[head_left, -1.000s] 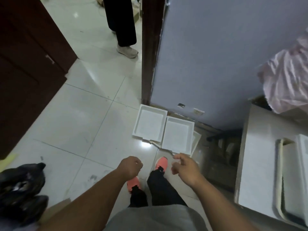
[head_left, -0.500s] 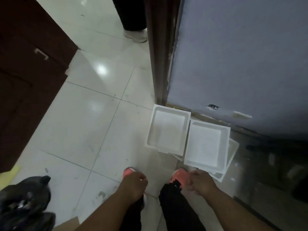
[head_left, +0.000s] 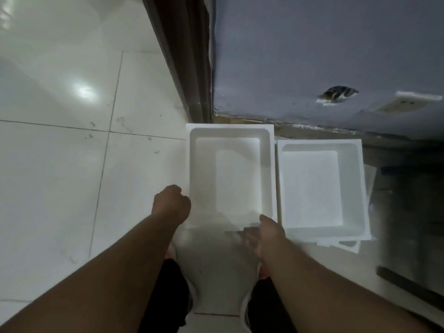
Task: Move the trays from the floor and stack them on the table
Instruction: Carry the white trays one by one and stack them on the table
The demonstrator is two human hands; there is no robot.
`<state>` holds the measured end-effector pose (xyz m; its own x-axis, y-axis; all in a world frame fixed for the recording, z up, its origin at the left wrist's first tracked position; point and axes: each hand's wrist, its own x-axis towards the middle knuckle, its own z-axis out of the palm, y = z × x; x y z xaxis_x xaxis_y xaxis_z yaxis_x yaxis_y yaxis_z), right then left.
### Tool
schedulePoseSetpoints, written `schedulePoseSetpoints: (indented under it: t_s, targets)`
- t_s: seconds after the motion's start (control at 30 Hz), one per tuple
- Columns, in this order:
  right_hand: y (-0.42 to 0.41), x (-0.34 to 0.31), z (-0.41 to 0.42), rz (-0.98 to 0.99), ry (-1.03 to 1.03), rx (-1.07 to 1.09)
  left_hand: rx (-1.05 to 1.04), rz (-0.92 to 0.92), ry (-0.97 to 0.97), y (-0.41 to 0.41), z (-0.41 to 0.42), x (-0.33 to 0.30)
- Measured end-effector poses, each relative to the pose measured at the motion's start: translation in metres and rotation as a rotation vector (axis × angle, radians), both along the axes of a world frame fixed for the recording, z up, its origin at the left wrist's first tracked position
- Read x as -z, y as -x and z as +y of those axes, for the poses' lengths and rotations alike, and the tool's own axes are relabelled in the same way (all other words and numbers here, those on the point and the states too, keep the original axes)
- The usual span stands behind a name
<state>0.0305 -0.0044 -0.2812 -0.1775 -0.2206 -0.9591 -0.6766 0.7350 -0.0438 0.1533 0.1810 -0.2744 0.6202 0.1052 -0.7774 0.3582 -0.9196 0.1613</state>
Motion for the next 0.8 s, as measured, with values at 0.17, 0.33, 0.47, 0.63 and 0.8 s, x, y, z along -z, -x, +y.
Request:
schedulePoseSetpoints:
  t_s: [0.17,0.33,0.47,0.63,0.8]
  targets:
    - [-0.006,0.027,0.009,-0.012,0.115,0.103,-0.06,0.138,0.107,-0.038,-0.009,0.043]
    - [-0.004,-0.025,0.015,-0.06,0.249,0.011,-0.009,-0.017,0.095,-0.044,-0.006,0.006]
    - [0.005,-0.1,0.018,-0.052,0.285,-0.114,-0.033,0.038,0.019,-0.027,0.008,-0.058]
    - [0.026,-0.203,0.013,-0.037,0.262,-0.096,-0.024,0.153,0.114,-0.023,0.002,-0.177]
    - [0.056,-0.311,-0.011,-0.025,0.293,0.062,0.021,0.084,0.159,-0.009,-0.006,-0.273]
